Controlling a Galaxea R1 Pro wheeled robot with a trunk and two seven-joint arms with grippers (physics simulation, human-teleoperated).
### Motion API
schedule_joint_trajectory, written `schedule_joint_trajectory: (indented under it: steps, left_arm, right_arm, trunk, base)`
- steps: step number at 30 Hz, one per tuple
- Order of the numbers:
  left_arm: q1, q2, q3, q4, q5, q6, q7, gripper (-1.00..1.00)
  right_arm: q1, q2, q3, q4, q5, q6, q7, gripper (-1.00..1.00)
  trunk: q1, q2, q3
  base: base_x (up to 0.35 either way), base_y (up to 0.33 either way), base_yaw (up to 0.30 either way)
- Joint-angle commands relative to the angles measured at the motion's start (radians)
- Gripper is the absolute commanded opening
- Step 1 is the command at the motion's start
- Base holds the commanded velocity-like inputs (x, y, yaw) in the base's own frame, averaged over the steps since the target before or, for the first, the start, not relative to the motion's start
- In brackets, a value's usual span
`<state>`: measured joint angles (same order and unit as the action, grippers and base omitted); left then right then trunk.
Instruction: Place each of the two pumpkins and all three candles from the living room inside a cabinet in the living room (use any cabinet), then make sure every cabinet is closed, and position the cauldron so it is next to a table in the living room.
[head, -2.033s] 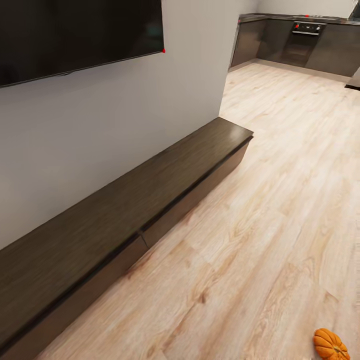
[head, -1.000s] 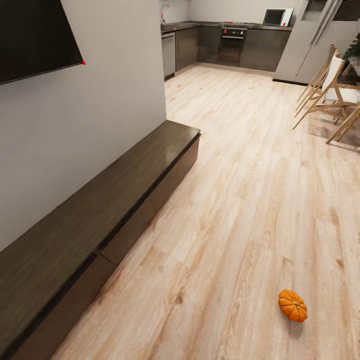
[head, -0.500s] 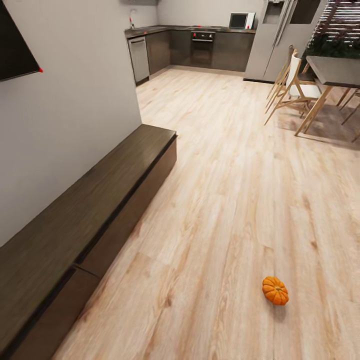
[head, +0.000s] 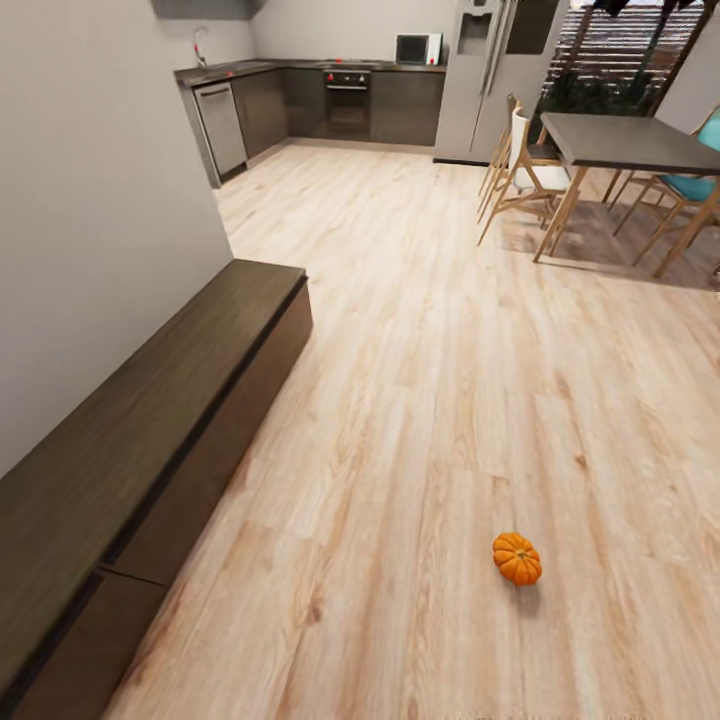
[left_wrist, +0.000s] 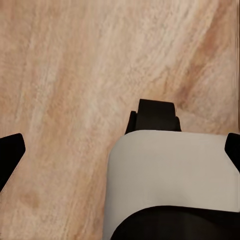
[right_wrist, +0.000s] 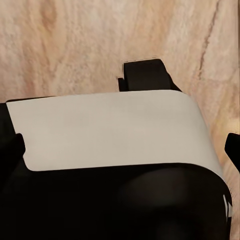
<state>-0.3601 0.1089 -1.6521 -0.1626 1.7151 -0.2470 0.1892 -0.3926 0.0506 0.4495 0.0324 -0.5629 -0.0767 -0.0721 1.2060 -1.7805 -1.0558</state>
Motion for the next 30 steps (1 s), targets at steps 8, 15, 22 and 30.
schedule_joint_trajectory:
  steps: [8,15,22,30]
  left_arm:
    - [0.001,0.000,0.000,0.000,0.000,0.000,0.000,1.00]
    - [0.000,0.002,0.000,0.001,0.000,0.000,0.001,1.00]
    - [0.000,0.002,0.000,0.001,0.000,0.000,0.002,1.00]
    - [0.000,0.002,0.000,0.002,0.000,0.000,0.002,1.00]
  right_arm:
    - [0.000,0.000,0.000,0.000,0.000,0.000,0.000,1.00]
    - [0.000,0.000,0.000,0.000,0.000,0.000,0.000,1.00]
    - [0.000,0.000,0.000,0.000,0.000,0.000,0.000,1.00]
    - [0.000,0.000,0.000,0.000,0.000,0.001,0.000,1.00]
  trunk:
    - [0.000,0.000,0.007]
    - [0.000,0.000,0.012]
    - [0.000,0.000,0.018]
    - [0.000,0.000,0.025]
  base:
    - [0.000,0.000,-0.282]
    - [0.000,0.000,-0.282]
    - [0.000,0.000,-0.282]
    - [0.000,0.000,-0.282]
